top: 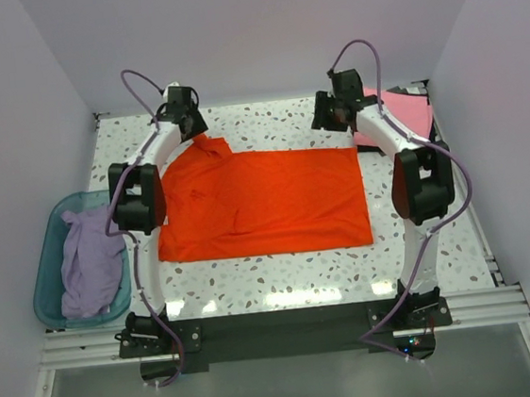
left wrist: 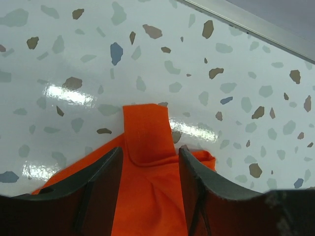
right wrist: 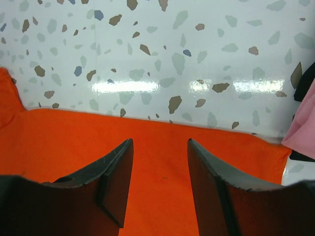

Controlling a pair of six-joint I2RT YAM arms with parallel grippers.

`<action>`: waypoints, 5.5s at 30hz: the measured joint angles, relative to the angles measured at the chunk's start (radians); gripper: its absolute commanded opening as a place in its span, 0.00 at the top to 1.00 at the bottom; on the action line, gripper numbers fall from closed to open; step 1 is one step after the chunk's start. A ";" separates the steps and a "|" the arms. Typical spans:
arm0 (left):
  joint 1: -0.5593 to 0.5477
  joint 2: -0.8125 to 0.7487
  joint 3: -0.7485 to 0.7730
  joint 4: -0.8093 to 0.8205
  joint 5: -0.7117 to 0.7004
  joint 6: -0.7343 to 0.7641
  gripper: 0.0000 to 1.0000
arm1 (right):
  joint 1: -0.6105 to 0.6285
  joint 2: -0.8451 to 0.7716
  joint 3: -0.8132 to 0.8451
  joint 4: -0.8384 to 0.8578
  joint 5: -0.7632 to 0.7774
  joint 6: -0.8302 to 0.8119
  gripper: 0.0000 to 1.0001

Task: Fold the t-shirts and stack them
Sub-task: Fold the tshirt

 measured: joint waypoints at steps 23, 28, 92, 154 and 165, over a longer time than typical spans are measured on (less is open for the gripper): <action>0.000 0.009 -0.062 -0.025 -0.068 -0.350 0.51 | -0.011 0.019 -0.022 -0.008 0.058 -0.035 0.49; 0.000 0.040 -0.056 -0.007 -0.046 -0.370 0.61 | -0.028 0.019 -0.050 -0.007 0.060 -0.037 0.49; 0.020 0.039 -0.056 0.123 0.056 -0.298 0.92 | -0.132 0.108 -0.135 0.025 0.163 0.047 1.00; -0.085 -1.075 -1.209 0.159 -0.171 -0.446 1.00 | -0.132 -0.545 -0.793 0.120 0.128 0.161 1.00; -0.098 -1.267 -1.455 0.163 -0.159 -0.502 0.64 | -0.132 -0.698 -0.977 0.145 0.074 0.185 0.70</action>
